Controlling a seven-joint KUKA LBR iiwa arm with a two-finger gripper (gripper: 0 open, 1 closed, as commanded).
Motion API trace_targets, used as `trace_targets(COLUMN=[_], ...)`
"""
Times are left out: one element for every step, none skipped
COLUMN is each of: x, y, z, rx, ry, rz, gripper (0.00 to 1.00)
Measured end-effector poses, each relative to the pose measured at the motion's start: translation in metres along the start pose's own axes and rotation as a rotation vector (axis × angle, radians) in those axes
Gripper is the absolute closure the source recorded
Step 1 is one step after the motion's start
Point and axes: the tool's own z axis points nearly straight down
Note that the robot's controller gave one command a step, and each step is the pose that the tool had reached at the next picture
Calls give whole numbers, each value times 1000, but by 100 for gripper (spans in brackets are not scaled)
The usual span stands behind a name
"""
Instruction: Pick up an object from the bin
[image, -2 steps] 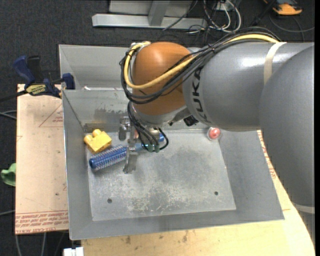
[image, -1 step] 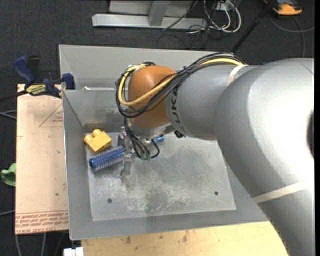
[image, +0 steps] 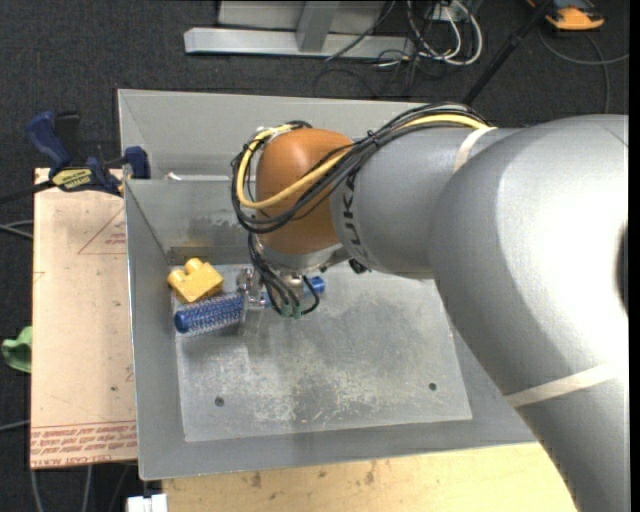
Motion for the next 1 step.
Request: trace_targets(x=[10], y=[11], z=[-183], rx=[-3], ry=[-9], rz=[22], gripper=[100])
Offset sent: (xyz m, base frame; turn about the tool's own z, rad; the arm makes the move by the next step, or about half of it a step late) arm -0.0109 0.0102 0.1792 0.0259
